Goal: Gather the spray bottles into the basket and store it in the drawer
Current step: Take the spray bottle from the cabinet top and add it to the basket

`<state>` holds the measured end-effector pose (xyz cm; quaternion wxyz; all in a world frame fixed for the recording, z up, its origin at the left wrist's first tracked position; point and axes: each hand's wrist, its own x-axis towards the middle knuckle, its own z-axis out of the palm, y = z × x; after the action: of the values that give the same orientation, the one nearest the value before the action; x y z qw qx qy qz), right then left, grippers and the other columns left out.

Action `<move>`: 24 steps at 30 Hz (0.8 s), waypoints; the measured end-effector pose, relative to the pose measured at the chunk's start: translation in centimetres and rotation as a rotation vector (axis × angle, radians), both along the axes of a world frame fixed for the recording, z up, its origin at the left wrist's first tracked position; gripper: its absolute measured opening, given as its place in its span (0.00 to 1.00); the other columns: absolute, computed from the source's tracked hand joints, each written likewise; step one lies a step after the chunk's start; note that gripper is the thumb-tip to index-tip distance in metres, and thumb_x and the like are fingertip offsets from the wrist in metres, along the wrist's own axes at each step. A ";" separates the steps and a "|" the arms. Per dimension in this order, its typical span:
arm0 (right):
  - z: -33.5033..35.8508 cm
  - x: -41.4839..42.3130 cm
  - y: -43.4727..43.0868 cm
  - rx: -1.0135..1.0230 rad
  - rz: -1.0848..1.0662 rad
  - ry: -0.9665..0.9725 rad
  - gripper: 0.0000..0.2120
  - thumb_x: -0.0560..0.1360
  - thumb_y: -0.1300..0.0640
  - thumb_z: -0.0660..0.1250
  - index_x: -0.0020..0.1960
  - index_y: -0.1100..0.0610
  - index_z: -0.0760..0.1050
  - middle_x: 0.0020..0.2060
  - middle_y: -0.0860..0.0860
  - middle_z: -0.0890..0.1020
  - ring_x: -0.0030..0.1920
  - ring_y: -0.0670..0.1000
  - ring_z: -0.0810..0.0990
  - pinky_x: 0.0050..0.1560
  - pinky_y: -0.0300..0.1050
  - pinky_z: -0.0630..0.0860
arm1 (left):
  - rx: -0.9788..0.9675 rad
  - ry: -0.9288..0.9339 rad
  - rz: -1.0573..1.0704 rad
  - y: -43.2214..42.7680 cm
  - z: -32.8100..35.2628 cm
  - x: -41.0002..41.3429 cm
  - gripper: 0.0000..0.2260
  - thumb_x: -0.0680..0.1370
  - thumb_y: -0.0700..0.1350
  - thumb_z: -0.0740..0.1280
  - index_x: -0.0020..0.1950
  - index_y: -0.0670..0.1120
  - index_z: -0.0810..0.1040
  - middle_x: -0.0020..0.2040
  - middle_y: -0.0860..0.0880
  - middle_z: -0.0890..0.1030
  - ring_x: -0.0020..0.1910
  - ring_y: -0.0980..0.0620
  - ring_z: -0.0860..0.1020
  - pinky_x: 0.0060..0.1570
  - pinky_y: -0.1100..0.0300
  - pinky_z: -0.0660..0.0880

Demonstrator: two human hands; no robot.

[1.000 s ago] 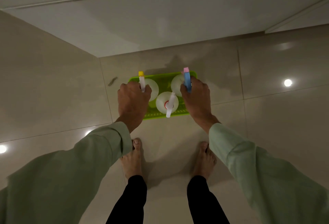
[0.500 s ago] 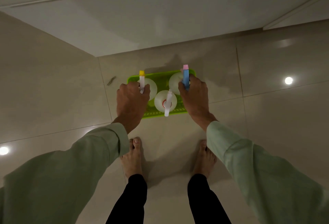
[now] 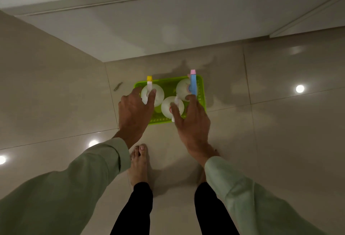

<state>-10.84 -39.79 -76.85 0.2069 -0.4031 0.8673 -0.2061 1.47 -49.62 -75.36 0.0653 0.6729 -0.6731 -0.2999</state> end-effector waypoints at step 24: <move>-3.6 -3.6 3.5 0.020 -0.297 -0.156 0.18 0.80 0.43 0.62 0.61 0.56 0.72 0.48 0.52 0.81 0.51 0.58 0.80 0.46 0.50 0.74 | 0.175 0.003 0.086 1.1 -2.0 2.6 0.19 0.82 0.50 0.58 0.71 0.43 0.70 0.65 0.41 0.79 0.62 0.40 0.78 0.62 0.46 0.74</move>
<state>-14.43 -36.33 -80.47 0.2448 -0.2514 0.9007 -0.2562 4.10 -48.53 -77.32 0.0201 0.7040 -0.6146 -0.3552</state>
